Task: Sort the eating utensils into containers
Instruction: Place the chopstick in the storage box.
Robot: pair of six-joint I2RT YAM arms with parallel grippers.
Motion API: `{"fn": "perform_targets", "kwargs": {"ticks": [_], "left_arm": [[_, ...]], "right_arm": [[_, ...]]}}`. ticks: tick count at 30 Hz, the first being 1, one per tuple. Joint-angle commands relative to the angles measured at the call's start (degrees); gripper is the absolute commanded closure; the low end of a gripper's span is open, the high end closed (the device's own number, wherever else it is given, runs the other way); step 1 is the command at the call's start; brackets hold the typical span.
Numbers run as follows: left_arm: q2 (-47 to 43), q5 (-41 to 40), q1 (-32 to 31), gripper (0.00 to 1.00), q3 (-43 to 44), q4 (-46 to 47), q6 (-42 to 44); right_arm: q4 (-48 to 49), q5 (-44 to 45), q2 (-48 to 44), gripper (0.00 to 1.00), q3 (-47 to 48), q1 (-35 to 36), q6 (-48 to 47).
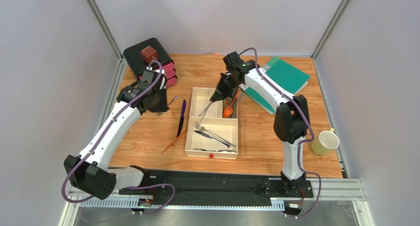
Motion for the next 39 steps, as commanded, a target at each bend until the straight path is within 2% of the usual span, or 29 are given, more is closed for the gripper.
{"fn": "perform_targets", "kwargs": {"ticks": [1,3,7,13,17,25,27,28,33,35,37,39], "left_arm": [[-4.0,-2.0,0.3,0.82,-1.7,-1.9,-0.9],[-5.6,-3.3,0.3,0.81,-2.2,-2.6,-0.8],[-8.5,-5.3,0.2,0.81,-3.7,-4.8,-0.7],[-12.4,-5.8,0.3,0.81,-6.4,-5.7,-1.6],[-12.5,-5.3,0.3,0.81,-6.8,-6.0,-1.7],[-11.7,-5.4,0.3,0.81,-6.0,-5.8,-1.2],[-11.5,-5.3,0.3,0.81,-6.1,-5.4,-1.2],[-11.3,-5.2,0.3,0.81,-6.2,-5.3,-1.1],[-9.6,-5.1,0.3,0.80,-6.0,-4.7,0.1],[-7.9,-5.1,0.3,0.78,-5.4,-4.4,1.2],[-5.4,-3.7,0.3,0.73,-4.1,-3.6,4.7],[-2.5,-3.1,0.3,0.72,-1.3,-5.0,8.1]], "right_arm": [[8.2,1.6,6.4,1.00,5.0,3.0,12.7],[7.9,2.1,10.9,1.00,7.5,4.0,14.3],[6.5,8.5,14.0,1.00,11.9,4.8,15.1],[6.5,13.1,13.8,1.00,10.9,4.1,17.8],[7.9,15.4,11.4,1.00,7.0,3.9,20.6],[5.7,16.3,11.4,1.00,7.2,3.3,20.2],[7.0,15.5,11.2,0.91,7.0,3.1,18.7],[7.2,14.8,11.3,0.83,7.2,3.1,18.3],[8.5,12.8,10.4,0.79,6.2,3.0,17.7],[8.7,11.9,9.4,0.73,4.9,2.9,17.7],[8.7,10.1,7.1,0.70,3.7,2.9,16.6],[8.9,9.7,4.2,0.69,0.1,3.1,15.4]]}}
